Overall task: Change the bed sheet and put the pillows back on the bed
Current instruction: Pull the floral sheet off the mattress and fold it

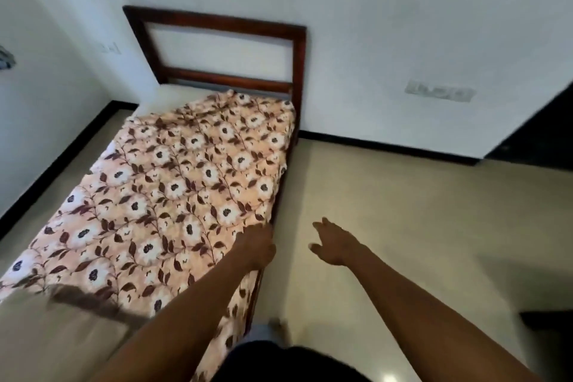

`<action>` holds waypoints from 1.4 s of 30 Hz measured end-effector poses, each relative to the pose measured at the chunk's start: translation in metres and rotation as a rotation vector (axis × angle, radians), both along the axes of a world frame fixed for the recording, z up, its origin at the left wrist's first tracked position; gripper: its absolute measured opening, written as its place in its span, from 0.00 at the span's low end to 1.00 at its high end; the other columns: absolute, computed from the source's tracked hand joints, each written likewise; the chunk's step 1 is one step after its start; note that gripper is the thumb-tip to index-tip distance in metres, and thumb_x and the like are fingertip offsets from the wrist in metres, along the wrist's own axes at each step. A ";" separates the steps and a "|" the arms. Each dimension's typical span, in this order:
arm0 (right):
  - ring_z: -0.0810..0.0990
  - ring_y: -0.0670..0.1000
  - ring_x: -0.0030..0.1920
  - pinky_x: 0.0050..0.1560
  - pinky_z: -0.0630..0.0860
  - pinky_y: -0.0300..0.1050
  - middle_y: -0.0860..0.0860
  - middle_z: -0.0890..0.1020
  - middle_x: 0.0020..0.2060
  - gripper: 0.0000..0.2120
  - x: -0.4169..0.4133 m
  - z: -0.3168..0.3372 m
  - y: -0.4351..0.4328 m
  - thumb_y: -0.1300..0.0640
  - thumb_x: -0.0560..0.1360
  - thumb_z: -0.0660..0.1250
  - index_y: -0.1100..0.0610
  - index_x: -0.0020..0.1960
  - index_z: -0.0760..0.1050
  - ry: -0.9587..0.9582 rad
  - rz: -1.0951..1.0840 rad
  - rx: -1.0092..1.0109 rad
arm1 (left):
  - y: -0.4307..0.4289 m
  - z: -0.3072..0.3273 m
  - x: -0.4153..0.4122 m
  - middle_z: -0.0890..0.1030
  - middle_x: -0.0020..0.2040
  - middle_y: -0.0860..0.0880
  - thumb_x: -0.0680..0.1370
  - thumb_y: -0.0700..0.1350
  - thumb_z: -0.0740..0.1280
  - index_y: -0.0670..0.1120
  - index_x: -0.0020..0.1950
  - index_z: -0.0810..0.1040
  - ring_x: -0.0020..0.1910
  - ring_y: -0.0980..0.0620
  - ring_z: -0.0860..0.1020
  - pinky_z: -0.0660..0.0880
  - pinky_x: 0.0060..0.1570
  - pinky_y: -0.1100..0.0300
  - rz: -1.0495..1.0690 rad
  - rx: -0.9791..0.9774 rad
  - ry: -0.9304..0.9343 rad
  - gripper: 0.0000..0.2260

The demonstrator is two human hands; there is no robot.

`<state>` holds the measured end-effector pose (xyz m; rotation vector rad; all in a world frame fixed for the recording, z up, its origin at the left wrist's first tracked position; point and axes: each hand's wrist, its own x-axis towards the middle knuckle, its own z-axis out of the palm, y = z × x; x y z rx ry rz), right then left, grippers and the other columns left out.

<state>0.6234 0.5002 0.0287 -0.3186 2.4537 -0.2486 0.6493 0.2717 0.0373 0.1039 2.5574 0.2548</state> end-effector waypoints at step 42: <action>0.83 0.56 0.54 0.57 0.79 0.48 0.55 0.85 0.53 0.18 -0.947 -0.427 -0.134 0.45 0.76 0.72 0.58 0.58 0.81 0.047 -0.948 -0.351 | -0.093 -0.376 -0.840 0.30 0.78 0.36 0.82 0.49 0.66 0.51 0.83 0.44 0.62 0.42 0.18 0.32 0.73 0.37 0.061 0.181 -0.226 0.37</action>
